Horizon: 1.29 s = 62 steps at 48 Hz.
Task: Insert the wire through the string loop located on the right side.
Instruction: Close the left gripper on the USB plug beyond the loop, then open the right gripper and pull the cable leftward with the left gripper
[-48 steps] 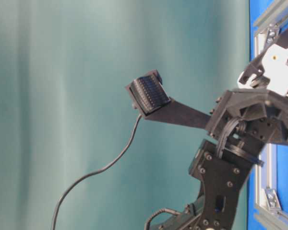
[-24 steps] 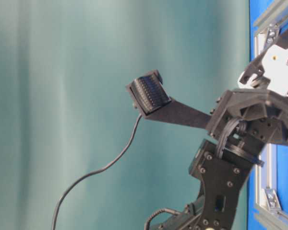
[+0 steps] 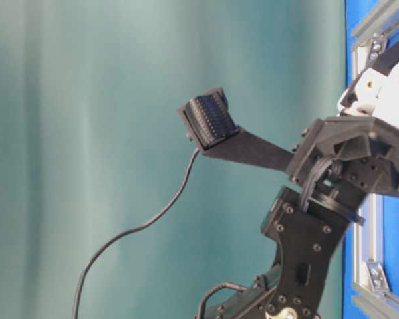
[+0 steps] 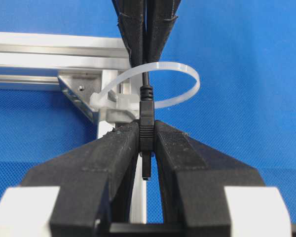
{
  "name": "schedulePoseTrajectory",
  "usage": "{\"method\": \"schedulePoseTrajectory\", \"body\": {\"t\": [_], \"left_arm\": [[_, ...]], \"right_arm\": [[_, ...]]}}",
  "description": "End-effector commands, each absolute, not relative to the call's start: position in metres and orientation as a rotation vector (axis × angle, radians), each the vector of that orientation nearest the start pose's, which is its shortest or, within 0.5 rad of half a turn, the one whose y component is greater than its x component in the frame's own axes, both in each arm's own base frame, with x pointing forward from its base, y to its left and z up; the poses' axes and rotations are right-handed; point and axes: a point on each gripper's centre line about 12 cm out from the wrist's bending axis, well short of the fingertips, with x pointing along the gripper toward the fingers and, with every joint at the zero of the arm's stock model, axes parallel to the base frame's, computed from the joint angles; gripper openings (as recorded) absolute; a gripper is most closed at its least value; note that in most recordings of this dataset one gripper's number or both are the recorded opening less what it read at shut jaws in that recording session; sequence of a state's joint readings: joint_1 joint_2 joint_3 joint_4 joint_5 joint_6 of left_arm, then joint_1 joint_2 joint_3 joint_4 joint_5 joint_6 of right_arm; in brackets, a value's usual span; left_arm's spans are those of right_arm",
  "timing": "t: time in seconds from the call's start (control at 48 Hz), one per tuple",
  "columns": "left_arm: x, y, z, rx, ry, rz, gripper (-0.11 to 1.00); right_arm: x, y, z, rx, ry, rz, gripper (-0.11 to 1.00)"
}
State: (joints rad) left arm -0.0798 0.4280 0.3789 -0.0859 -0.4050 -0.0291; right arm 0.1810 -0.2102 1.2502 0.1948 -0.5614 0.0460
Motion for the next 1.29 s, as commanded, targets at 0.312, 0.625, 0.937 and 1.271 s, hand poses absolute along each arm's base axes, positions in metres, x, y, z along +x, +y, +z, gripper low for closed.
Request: {"method": "schedulePoseTrajectory", "body": {"t": [0.312,0.625,0.937,1.271], "left_arm": [[0.498,-0.034,0.128,-0.083,0.365,-0.025,0.08],[0.489,-0.034,0.131,-0.079,0.366,-0.025,0.08],[0.432,-0.035,0.139,-0.072,0.388,-0.035,0.08],[0.334,-0.033,0.135,-0.079,0.373,-0.047,0.08]], "right_arm": [[0.257,0.034,0.127,0.151,0.455,0.024,0.68],[0.257,0.035,0.127,0.149,0.461,0.026,0.94],[0.257,0.034,0.128,0.15,0.456,0.025,0.94],[0.256,0.035,0.131,0.153,0.458,0.029,0.94]]}}
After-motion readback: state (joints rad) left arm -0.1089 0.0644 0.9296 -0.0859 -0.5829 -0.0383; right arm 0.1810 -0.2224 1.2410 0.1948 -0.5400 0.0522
